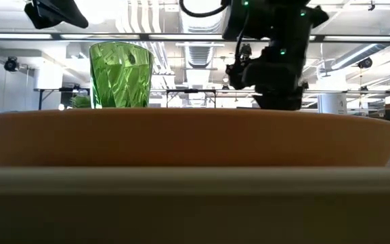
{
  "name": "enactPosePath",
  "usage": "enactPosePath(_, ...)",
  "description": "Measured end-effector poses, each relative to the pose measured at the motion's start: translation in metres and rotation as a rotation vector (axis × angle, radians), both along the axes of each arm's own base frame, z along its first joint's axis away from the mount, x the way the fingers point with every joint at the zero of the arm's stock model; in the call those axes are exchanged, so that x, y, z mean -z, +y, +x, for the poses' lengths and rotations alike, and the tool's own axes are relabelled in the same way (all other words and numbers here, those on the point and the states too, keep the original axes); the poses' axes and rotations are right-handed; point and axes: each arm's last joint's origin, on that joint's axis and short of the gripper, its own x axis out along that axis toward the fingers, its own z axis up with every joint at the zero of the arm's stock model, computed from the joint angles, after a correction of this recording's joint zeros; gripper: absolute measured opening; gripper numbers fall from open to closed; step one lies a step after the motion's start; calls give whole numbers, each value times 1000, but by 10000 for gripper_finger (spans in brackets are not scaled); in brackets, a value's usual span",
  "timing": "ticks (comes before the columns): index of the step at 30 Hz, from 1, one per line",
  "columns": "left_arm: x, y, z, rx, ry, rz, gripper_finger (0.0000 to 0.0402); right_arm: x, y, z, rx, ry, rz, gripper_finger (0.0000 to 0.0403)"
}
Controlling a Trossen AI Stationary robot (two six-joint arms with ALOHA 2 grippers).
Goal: Pick and place plate/cup/fork/spoon on tray
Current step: Move the white tray to the center of the table
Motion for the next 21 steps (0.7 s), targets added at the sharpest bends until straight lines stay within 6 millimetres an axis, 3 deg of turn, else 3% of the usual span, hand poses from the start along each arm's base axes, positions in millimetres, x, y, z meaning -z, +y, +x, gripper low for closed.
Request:
enactPosePath(7, 5, -2, 4, 6, 28, -14, 0, 1, -15, 4, 7, -5, 8, 9)
enactPosePath(21, 2, -1, 1, 6, 6, -24, 0, 20, -16, 14, -13, -50, 37, 9)
